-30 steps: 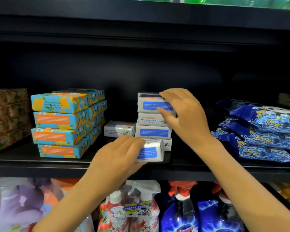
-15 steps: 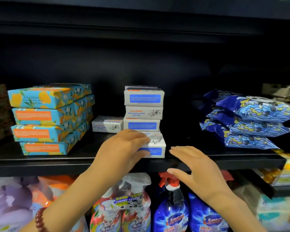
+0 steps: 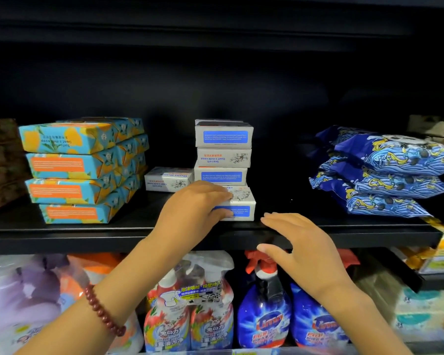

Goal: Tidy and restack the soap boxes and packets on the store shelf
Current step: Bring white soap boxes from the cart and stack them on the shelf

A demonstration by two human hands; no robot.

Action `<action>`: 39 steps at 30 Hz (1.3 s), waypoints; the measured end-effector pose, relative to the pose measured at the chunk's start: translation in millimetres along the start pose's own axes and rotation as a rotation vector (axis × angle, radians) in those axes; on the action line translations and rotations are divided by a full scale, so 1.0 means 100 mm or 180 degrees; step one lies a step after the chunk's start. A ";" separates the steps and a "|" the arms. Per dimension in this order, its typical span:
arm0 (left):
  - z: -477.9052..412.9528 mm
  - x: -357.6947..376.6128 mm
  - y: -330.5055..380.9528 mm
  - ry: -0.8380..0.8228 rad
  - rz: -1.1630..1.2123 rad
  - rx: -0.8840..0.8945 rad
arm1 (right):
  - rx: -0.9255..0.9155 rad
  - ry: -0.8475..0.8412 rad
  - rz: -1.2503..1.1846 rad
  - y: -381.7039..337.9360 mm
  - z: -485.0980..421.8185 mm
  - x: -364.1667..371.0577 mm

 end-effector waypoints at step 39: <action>-0.20 -0.22 -0.94 -0.0711 -0.0578 -0.1128 | 0.0320 0.0082 -0.0183 -0.02 -0.04 -0.02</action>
Point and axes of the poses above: each hand's wrist, its own z-axis away from the middle knuckle, its own x-axis out of the palm, y = z × x, the point moved 2 cm from there along -z, towards the middle knuckle, and after that the axes turned 10 degrees about -x, right-handed, at the moved point
